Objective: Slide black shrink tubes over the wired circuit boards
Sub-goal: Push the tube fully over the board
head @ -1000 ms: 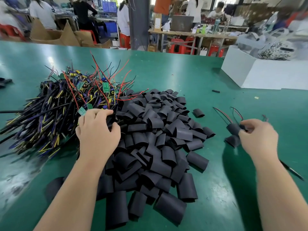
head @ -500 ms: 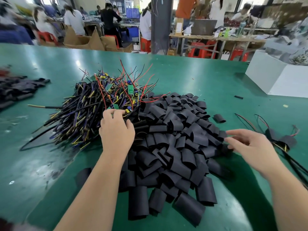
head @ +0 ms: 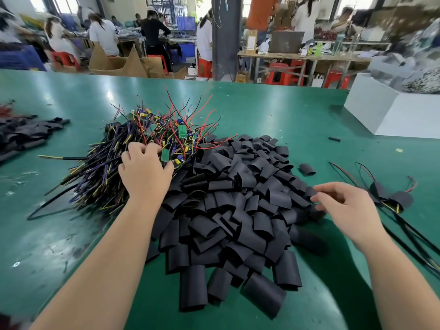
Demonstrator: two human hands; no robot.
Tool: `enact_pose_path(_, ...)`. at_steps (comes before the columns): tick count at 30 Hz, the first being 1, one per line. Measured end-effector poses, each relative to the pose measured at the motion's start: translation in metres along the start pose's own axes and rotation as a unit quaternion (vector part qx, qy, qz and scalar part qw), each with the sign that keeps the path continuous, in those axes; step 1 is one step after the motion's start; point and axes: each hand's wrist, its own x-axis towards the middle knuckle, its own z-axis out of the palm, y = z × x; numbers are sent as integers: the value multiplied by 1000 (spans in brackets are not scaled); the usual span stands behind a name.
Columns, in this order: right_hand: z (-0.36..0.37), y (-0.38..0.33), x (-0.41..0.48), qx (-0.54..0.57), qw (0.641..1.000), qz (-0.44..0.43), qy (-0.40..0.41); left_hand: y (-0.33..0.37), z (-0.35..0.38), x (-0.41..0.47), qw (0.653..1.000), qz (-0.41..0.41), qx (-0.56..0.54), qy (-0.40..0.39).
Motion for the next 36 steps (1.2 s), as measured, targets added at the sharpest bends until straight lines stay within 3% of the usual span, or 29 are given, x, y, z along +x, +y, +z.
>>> enact_pose_path(6,16,-20,-14,0,999,-48,-19,21,-21,-1,985,94,-131,53)
enact_pose_path(10,30,-39,-34,-38,970,-172,-167,42,-35,-5,951,211,-223,28)
enact_pose_path(12,37,-42,-40,-113,933,-208,-272,53,-39,-12,939,223,-264,8)
enact_pose_path(14,44,-43,-42,-191,901,-218,-323,61,-38,-20,930,228,-287,-20)
enact_pose_path(21,61,-40,-45,-257,893,-232,-288,69,-27,-38,912,270,-281,-130)
enact_pose_path(28,60,-44,-44,-181,914,-259,-256,69,-30,-44,903,250,-327,-123)
enact_pose_path(33,65,-47,-45,-220,894,-266,-286,62,-27,-45,907,235,-324,-131)
enact_pose_path(36,68,-46,-45,-196,903,-259,-281,61,-25,-47,907,201,-333,-159)
